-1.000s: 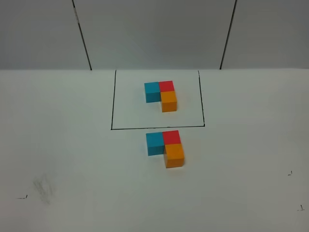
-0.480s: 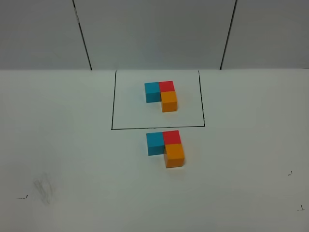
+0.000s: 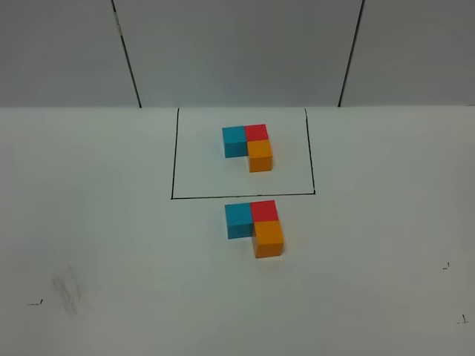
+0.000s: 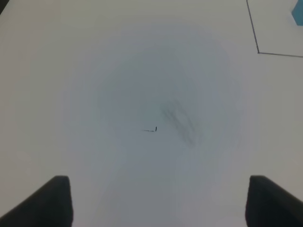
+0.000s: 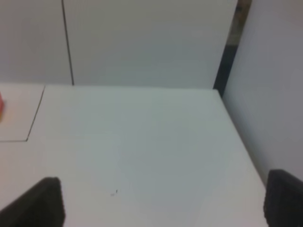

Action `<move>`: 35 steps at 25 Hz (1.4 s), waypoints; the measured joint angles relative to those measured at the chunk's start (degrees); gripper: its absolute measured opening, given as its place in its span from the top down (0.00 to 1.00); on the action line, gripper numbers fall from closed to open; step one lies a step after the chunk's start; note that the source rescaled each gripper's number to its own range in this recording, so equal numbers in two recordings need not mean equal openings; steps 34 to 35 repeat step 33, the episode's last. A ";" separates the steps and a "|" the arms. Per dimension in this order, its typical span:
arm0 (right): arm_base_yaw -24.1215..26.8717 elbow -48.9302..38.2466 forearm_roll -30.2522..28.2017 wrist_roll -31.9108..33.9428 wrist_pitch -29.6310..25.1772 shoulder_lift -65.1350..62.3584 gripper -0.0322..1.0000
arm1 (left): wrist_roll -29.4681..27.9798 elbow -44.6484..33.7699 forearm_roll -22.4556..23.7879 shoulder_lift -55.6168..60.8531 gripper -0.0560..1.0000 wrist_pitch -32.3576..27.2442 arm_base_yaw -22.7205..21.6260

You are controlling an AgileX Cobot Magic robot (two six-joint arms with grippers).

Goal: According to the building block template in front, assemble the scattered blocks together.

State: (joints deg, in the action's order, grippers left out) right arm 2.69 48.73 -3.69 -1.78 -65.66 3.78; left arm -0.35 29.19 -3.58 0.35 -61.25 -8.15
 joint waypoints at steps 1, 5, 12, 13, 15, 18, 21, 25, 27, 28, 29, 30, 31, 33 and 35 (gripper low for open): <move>0.00 -2.40 0.42 0.00 0.24 -0.52 0.26 | 0.00 0.00 0.00 0.00 0.33 0.00 0.00; 0.00 -13.55 1.69 0.00 2.11 -0.64 0.26 | 0.00 0.00 0.00 0.00 0.33 0.00 0.00; 0.00 -19.96 3.69 -0.17 3.72 -0.72 0.26 | 0.00 0.00 0.00 0.00 0.33 0.00 0.00; 0.00 -19.96 3.35 -0.17 3.76 -0.72 0.26 | 0.00 0.00 0.00 0.00 0.33 0.00 0.00; 0.00 -19.96 3.35 -0.17 3.83 -0.72 0.26 | 0.00 0.00 0.00 0.00 0.33 0.00 0.00; 0.00 -20.02 3.69 -0.01 3.89 -0.72 0.27 | 0.00 0.00 0.00 0.00 0.33 0.00 0.00; 0.00 -20.02 3.69 0.24 4.00 -0.72 0.27 | 0.00 0.00 0.00 0.00 0.33 0.00 0.00; 0.00 -20.02 3.69 0.29 4.00 -0.72 0.27 | 0.00 0.00 0.00 0.00 0.33 0.00 0.00; 0.00 -20.02 3.69 0.29 4.01 -0.72 0.27 | 0.00 0.00 0.00 0.00 0.33 0.00 0.00; 0.00 -20.02 3.69 0.29 4.01 -0.72 0.27 | 0.00 0.00 0.00 0.00 0.33 0.00 0.00; 0.00 -20.02 3.69 0.29 4.01 -0.72 0.27 | 0.00 0.00 0.00 0.00 0.33 0.00 0.00; 0.00 -20.02 3.69 0.29 4.01 -0.72 0.27 | 0.00 0.00 0.00 0.00 0.33 0.00 0.00; 0.00 -20.02 3.69 0.29 4.01 -0.72 0.27 | 0.00 0.00 0.00 0.00 0.33 0.00 0.00; 0.00 -20.02 3.69 0.29 4.01 -0.72 0.27 | 0.00 0.00 0.00 0.00 0.33 0.00 0.00; 0.00 -20.02 3.69 0.29 4.01 -0.72 0.27 | 0.00 0.00 0.00 0.00 0.33 0.00 0.00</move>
